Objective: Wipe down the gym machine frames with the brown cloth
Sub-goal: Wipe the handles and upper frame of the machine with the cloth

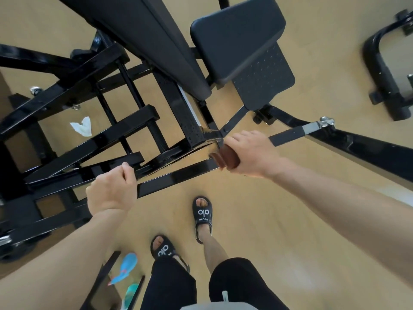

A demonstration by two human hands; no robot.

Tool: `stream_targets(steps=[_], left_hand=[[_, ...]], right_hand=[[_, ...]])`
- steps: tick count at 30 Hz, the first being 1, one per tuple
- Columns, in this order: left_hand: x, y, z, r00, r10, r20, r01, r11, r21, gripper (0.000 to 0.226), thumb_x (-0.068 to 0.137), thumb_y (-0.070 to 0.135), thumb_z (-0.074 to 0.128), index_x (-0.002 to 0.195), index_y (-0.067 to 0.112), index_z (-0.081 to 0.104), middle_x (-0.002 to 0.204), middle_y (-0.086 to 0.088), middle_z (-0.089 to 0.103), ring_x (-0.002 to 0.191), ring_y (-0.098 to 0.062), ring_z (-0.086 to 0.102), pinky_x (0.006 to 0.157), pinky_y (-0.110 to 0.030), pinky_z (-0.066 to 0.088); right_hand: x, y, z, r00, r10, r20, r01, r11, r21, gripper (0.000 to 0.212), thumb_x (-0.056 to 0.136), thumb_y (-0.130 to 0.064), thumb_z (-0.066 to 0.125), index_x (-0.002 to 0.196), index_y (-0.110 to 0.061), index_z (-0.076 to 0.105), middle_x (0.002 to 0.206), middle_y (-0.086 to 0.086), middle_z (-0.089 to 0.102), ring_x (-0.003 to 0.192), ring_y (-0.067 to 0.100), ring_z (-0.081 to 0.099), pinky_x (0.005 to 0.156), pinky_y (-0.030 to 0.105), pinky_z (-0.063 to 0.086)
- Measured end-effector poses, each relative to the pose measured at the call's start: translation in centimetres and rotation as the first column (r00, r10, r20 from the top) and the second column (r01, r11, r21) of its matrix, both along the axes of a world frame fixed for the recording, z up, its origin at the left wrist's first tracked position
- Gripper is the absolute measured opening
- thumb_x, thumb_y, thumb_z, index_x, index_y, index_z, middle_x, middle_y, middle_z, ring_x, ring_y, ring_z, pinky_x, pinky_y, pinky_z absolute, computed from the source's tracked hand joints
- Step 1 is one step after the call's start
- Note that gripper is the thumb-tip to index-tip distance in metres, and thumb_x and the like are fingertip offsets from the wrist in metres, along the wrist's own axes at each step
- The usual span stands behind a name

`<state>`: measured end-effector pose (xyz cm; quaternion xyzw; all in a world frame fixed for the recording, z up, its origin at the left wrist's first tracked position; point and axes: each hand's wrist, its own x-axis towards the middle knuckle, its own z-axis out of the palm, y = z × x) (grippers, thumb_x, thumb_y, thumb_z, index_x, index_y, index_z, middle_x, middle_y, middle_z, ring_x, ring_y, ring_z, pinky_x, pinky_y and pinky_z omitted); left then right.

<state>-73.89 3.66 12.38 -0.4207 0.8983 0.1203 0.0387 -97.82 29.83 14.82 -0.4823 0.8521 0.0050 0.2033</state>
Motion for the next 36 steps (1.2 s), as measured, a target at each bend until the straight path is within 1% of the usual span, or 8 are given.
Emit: stream_targets(steps=[5,9,14,17,23,28,31,36], left_hand=[[0.0,-0.2,0.0,0.999,-0.034,0.007,0.033,0.999,0.01,0.056,0.108,0.037,0.03,0.056,0.022,0.047,0.045,0.005,0.046,0.041,-0.014,0.047,0.053,-0.026,0.035],[0.0,-0.1,0.5,0.981,-0.187,0.054,0.191,0.98,-0.063,0.059,0.109,0.028,0.035,0.052,0.017,0.044,0.042,0.003,0.043,0.035,-0.015,0.042,0.049,-0.023,0.028],[-3.1,2.0,2.4,0.922,-0.387,0.01,0.386,0.918,-0.088,0.054,0.107,0.022,0.042,0.054,0.022,0.035,0.042,0.007,0.034,0.033,-0.009,0.029,0.046,-0.016,0.021],[-7.4,6.6,2.2,0.894,-0.439,-0.088,0.443,0.896,0.023,0.046,0.109,0.031,0.033,0.065,0.021,0.043,0.049,0.006,0.041,0.04,-0.011,0.038,0.044,-0.021,0.023],[-9.3,9.1,0.4,0.872,-0.487,-0.035,0.487,0.873,-0.009,0.037,0.108,0.035,0.038,0.076,0.02,0.049,0.062,0.006,0.041,0.055,-0.018,0.043,0.048,-0.025,0.03],[-9.5,9.1,0.2,0.888,-0.46,-0.006,0.459,0.887,0.048,0.037,0.107,0.041,0.032,0.076,0.024,0.045,0.065,0.007,0.046,0.055,-0.018,0.045,0.049,-0.026,0.031],[-9.5,8.8,0.2,0.903,-0.43,0.009,0.427,0.898,0.11,0.049,0.106,0.045,0.027,0.07,0.025,0.052,0.059,0.009,0.051,0.051,-0.015,0.052,0.047,-0.027,0.04],[-9.5,8.9,0.5,0.912,-0.41,0.022,0.401,0.901,0.166,0.072,0.107,0.049,0.022,0.048,0.021,0.052,0.038,0.005,0.047,0.03,-0.009,0.047,0.033,-0.025,0.042]], right_hand=[[5.1,-5.5,-1.1,0.997,0.066,0.037,-0.062,0.991,-0.12,0.052,0.08,-0.062,0.067,0.12,-0.03,0.058,0.105,-0.007,0.07,0.095,0.019,0.068,0.081,0.035,0.056],[3.0,-2.8,-0.6,0.995,0.078,0.066,-0.068,0.986,-0.151,0.056,0.077,-0.062,0.07,0.123,-0.032,0.057,0.104,-0.01,0.069,0.09,0.017,0.067,0.075,0.033,0.056],[-4.0,5.0,0.7,0.992,-0.129,0.005,0.129,0.992,-0.003,0.071,0.063,-0.061,0.086,0.12,-0.03,0.057,0.103,-0.004,0.065,0.089,0.021,0.059,0.082,0.036,0.048],[-7.1,8.2,1.2,0.972,-0.237,-0.011,0.237,0.968,0.083,0.075,0.06,-0.059,0.089,0.121,-0.031,0.056,0.107,-0.004,0.062,0.098,0.024,0.058,0.088,0.039,0.049],[-3.8,6.4,0.3,0.959,-0.218,-0.181,0.227,0.974,0.027,0.055,0.073,-0.057,0.076,0.113,-0.026,0.057,0.106,-0.001,0.064,0.103,0.028,0.06,0.103,0.043,0.04],[2.7,-0.3,-0.8,0.997,-0.035,-0.072,0.02,0.978,-0.205,0.046,0.079,-0.056,0.072,0.112,-0.025,0.061,0.103,-0.002,0.067,0.092,0.023,0.063,0.091,0.039,0.045],[1.4,0.4,-0.7,1.0,0.026,0.005,-0.024,0.979,-0.204,0.052,0.08,-0.059,0.072,0.12,-0.027,0.06,0.109,-0.004,0.068,0.096,0.02,0.064,0.092,0.038,0.049],[-5.4,8.3,-0.3,0.981,-0.183,-0.06,0.172,0.972,-0.158,0.064,0.07,-0.052,0.087,0.122,-0.023,0.062,0.113,0.004,0.067,0.105,0.032,0.064,0.098,0.044,0.048]])
